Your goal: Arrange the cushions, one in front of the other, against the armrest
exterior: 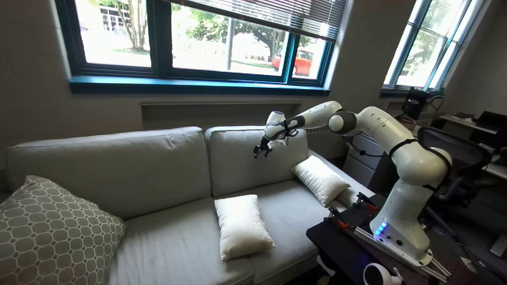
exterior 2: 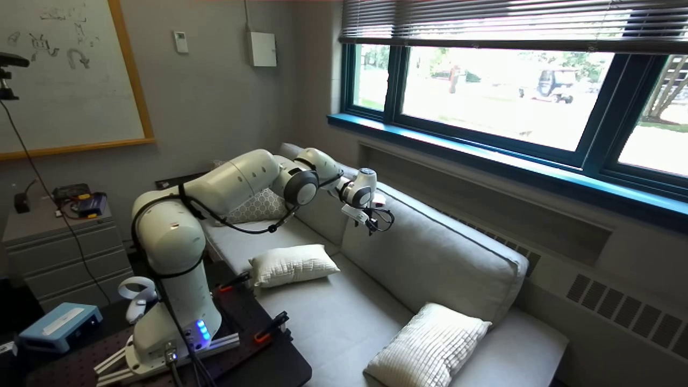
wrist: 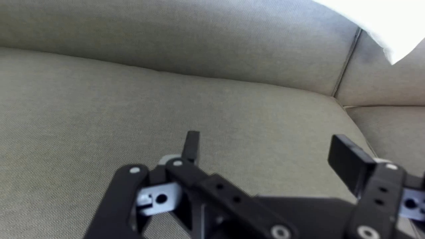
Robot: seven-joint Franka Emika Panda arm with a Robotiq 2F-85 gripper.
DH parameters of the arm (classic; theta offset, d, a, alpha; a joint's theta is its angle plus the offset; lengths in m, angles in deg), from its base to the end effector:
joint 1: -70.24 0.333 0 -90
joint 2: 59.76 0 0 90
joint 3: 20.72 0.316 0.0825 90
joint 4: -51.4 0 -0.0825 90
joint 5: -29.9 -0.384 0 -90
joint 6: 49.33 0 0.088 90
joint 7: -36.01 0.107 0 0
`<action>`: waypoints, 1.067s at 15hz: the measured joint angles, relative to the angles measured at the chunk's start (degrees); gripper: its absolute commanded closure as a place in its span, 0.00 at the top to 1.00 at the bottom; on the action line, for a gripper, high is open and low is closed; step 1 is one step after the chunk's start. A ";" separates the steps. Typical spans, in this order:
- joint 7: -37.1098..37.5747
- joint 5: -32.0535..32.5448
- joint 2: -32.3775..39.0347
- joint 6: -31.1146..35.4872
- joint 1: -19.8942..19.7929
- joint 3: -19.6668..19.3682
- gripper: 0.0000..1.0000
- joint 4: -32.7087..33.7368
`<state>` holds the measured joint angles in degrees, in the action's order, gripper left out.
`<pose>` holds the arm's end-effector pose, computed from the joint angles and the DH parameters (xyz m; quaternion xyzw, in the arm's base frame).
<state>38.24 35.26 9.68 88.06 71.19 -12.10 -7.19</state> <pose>0.7792 0.0856 0.1090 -0.9949 -0.0411 -0.0833 0.0403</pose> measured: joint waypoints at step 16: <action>-28.78 -28.21 17.85 19.18 -16.26 17.90 1.00 -9.59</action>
<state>9.46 7.05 27.53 107.24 54.93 5.80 -16.78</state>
